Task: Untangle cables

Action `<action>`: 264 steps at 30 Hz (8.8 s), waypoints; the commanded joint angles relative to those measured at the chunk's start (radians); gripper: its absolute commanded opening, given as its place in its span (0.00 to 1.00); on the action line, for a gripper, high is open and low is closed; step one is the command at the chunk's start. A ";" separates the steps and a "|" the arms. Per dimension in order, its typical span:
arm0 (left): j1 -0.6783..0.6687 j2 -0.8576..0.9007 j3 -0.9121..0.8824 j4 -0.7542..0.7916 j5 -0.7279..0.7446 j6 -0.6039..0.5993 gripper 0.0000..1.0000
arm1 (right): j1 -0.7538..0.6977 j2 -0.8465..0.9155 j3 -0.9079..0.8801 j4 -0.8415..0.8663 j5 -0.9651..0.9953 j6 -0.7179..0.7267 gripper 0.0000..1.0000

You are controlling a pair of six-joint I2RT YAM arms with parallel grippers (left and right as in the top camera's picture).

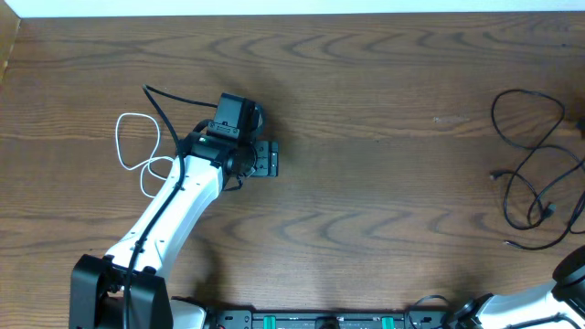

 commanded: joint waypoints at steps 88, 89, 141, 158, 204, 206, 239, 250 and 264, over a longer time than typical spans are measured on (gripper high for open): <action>-0.002 0.002 -0.011 0.001 -0.003 -0.009 0.80 | 0.613 0.115 -0.342 0.116 0.449 0.047 0.99; -0.002 0.002 -0.011 0.001 -0.003 -0.009 0.80 | 0.613 0.115 -0.349 0.125 0.452 0.047 0.99; -0.002 0.002 -0.011 0.001 -0.003 -0.009 0.80 | -0.015 0.277 -0.240 0.393 0.099 0.067 0.98; -0.002 0.002 -0.011 0.001 -0.003 -0.009 0.80 | 0.299 0.277 0.041 0.059 -0.150 -0.158 0.99; 0.405 0.002 -0.011 -0.014 -0.340 -0.304 0.80 | 1.175 0.278 -0.085 0.091 0.225 -0.082 0.99; 0.449 0.002 -0.011 -0.031 -0.340 -0.306 0.80 | 1.176 0.278 -0.103 0.118 0.222 -0.068 0.99; 0.496 0.060 -0.012 -0.002 -0.318 -0.400 0.80 | 1.175 0.278 -0.130 0.137 0.216 -0.045 0.99; 0.496 0.238 -0.012 0.146 -0.321 -0.451 0.80 | 1.175 0.278 -0.130 0.144 0.200 -0.045 0.99; 0.486 0.277 -0.012 0.197 -0.105 -0.453 0.08 | 1.172 0.278 -0.130 0.140 0.200 -0.011 0.68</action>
